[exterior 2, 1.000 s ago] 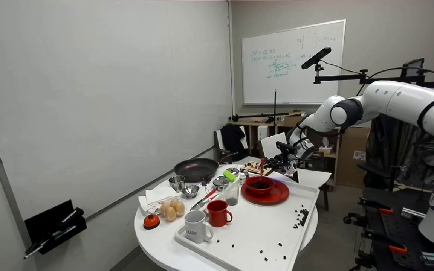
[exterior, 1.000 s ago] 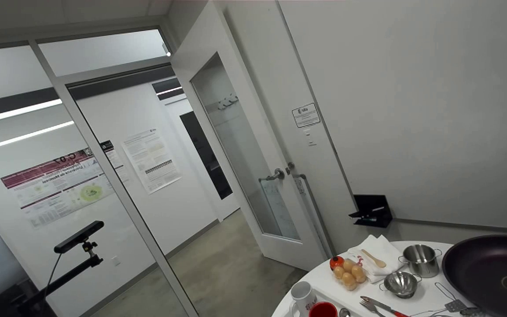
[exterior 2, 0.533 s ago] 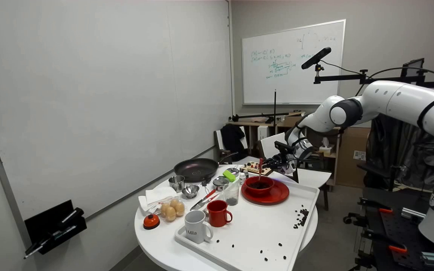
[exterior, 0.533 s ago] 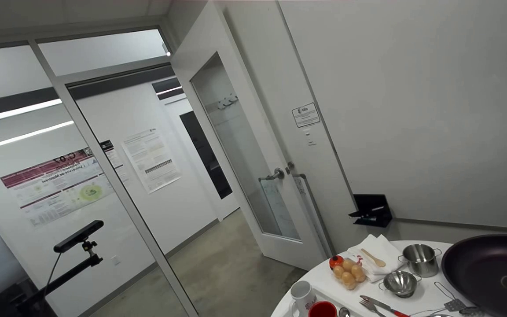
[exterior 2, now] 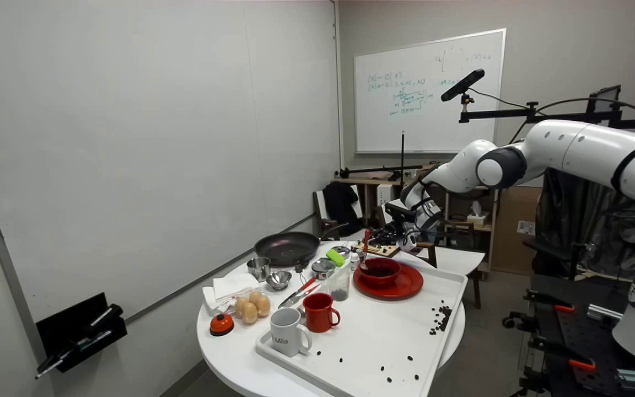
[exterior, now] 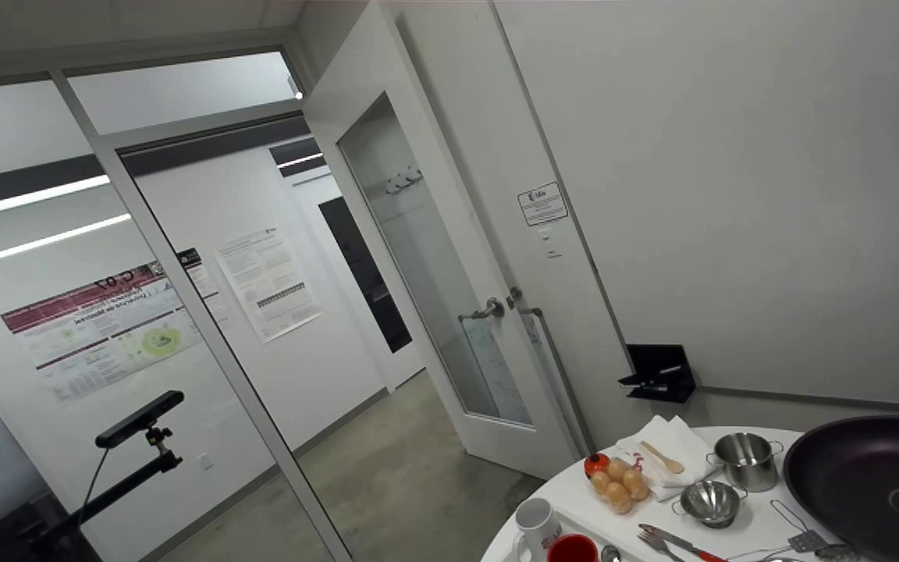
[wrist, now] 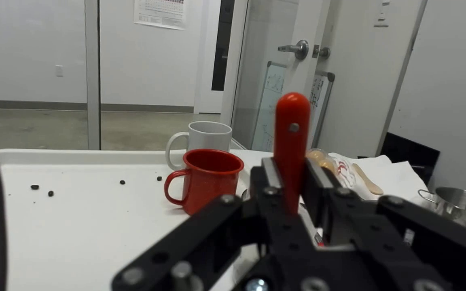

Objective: Use the spoon to mix the contents of the bowl

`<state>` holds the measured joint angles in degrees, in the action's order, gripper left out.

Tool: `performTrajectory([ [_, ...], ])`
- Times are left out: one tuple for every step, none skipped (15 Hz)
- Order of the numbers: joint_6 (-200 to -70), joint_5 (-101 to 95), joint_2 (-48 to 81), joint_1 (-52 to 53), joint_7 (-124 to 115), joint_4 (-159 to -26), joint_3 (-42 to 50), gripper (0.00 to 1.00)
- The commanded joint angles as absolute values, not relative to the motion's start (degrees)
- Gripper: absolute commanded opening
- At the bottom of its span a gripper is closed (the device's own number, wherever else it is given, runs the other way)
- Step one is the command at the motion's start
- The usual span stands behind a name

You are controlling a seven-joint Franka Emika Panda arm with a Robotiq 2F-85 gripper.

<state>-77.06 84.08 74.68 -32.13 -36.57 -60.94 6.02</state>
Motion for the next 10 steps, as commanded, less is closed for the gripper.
performTrajectory([
  [-76.80,84.19,78.14,-32.57,-39.78,-54.26,5.93,0.07],
  [-77.15,84.21,78.50,-32.71,-40.05,-53.66,6.12,0.07],
  [-77.58,84.15,78.78,-32.86,-40.18,-53.26,6.35,0.07],
  [-78.04,83.91,79.03,-32.91,-40.15,-52.87,6.67,0.07],
  [-78.79,83.60,79.24,-32.84,-40.04,-52.63,7.16,0.07],
  [-78.99,83.56,79.64,-32.99,-40.05,-52.22,7.33,0.07],
  [-79.15,83.58,79.98,-33.11,-40.09,-51.87,7.57,0.07],
  [-79.10,83.64,80.30,-33.22,-40.05,-51.55,7.68,0.07],
  [-78.90,83.67,80.71,-33.31,-40.08,-51.09,7.72,0.07],
  [-78.86,83.67,80.98,-33.33,-40.10,-50.84,7.78,0.07],
])
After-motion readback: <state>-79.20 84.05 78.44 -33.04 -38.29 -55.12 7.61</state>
